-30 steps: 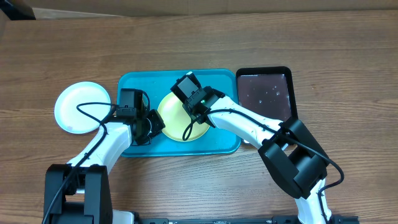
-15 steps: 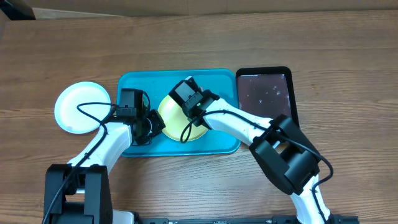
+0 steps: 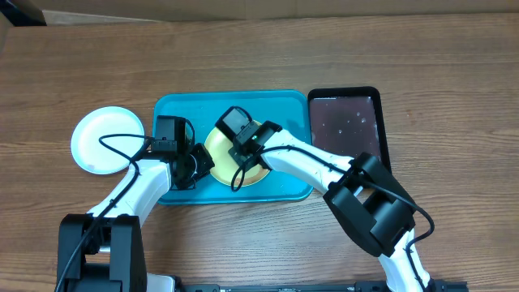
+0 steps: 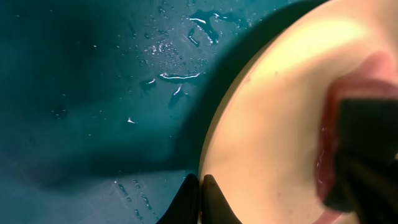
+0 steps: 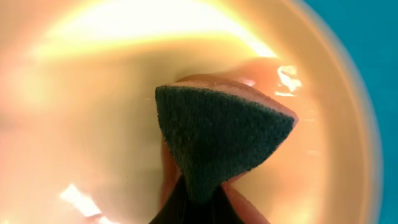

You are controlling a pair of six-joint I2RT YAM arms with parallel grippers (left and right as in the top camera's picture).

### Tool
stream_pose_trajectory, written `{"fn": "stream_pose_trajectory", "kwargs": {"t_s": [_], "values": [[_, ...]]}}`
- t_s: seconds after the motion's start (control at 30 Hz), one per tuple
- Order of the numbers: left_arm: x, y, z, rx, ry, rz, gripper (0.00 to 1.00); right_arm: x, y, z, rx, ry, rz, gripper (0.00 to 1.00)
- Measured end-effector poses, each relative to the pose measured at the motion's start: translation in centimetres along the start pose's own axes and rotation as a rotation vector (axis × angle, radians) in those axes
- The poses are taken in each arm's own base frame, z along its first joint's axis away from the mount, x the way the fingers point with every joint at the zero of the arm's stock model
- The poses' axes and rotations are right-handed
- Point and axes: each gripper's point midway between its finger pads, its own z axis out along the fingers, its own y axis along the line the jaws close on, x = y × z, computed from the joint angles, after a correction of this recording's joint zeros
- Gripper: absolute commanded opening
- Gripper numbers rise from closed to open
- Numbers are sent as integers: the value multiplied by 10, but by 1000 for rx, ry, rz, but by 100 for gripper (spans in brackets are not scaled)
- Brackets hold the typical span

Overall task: Clean dirty plates on tray and stack at the side
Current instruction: 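Scrub the yellow plate with the sponge in right gripper, then carry the green sponge right and drop it into the black tray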

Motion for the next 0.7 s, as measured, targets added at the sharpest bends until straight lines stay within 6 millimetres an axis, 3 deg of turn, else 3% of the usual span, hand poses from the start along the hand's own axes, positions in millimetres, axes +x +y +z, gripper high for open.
{"fn": "stream_pose_trajectory", "kwargs": {"t_s": [0.1, 0.3, 0.4, 0.5, 0.57, 0.6, 0.7], "values": [[-1, 3, 0, -16, -7, 5, 4, 4, 25, -5, -103, 25, -19, 4], [-1, 3, 0, -17, -8, 13, 4, 15, 47, -22, -265, 124, -3, 4], [-1, 3, 0, -14, -8, 13, 4, 7, 47, -40, -336, 145, 31, 4], [-1, 1, 0, -6, -6, 14, 4, -17, 25, -62, -366, 118, 89, 4], [-1, 0, 0, -1, -5, 16, 4, -30, -2, -79, -365, 95, 142, 4], [-1, 0, 0, -1, -4, 16, 5, -33, -19, -89, -360, 92, 177, 4], [-1, -1, 0, 2, -3, 20, 18, -27, -68, -111, -330, 100, 279, 4]]}}
